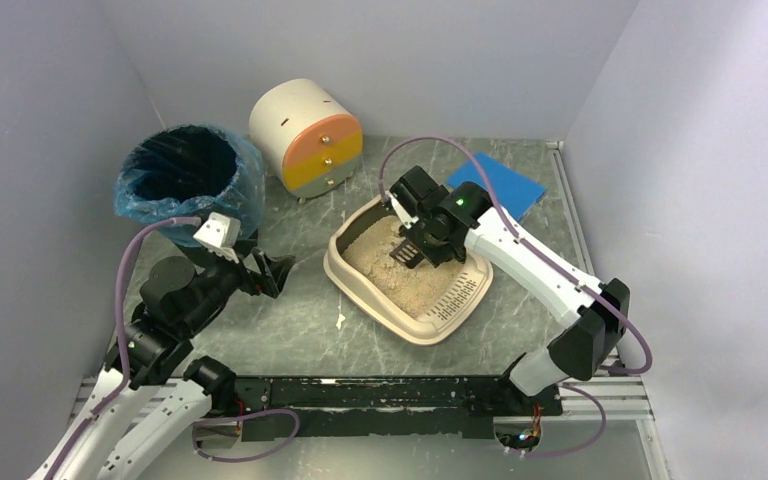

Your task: Clean the litter box

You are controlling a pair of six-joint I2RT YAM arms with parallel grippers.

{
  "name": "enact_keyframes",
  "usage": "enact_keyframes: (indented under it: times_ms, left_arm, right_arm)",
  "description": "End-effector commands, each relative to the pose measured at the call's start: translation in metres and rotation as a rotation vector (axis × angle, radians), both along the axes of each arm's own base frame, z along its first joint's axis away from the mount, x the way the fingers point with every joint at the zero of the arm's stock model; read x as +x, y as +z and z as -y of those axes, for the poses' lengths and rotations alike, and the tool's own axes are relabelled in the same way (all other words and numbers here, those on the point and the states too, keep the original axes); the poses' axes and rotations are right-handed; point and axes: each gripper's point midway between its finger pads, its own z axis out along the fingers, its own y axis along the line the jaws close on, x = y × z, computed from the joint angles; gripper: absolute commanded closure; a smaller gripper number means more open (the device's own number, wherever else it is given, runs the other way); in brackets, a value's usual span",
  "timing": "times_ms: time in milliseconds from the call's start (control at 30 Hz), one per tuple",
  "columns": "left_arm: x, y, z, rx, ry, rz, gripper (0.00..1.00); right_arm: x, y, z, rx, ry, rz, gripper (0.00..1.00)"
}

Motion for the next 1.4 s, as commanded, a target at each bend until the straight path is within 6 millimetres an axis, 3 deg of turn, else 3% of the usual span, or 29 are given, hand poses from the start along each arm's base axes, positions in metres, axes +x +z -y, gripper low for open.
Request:
enact_keyframes:
  times_ms: [0, 100, 267, 633, 833, 1100, 1367]
  left_arm:
    - [0.000, 0.021, -0.008, -0.023, 0.034, 0.076, 0.04]
    - [-0.001, 0.024, -0.011, -0.030, 0.044, 0.085, 0.04]
    - [-0.001, 0.024, -0.015, -0.029, 0.068, 0.083, 0.05]
    - [-0.001, 0.026, -0.021, -0.034, 0.096, 0.090, 0.05]
    - [-0.001, 0.024, -0.019, -0.030, 0.090, 0.084, 0.05]
    - [-0.001, 0.024, -0.017, -0.030, 0.075, 0.086, 0.05]
    - [-0.002, 0.025, -0.021, -0.033, 0.091, 0.089, 0.05]
  right_arm:
    - [-0.005, -0.007, 0.034, -0.202, 0.047, -0.018, 1.00]
    - [-0.010, -0.011, 0.046, -0.256, 0.043, -0.037, 1.00]
    - [-0.005, -0.019, 0.040, -0.237, 0.034, -0.041, 1.00]
    - [0.027, -0.060, 0.003, -0.127, -0.002, -0.016, 1.00]
    - [0.046, -0.067, -0.023, 0.099, -0.057, 0.042, 1.00]
    - [0.056, -0.077, -0.022, 0.206, -0.140, 0.148, 1.00]
    - [0.068, -0.073, -0.030, 0.297, -0.170, 0.242, 1.00]
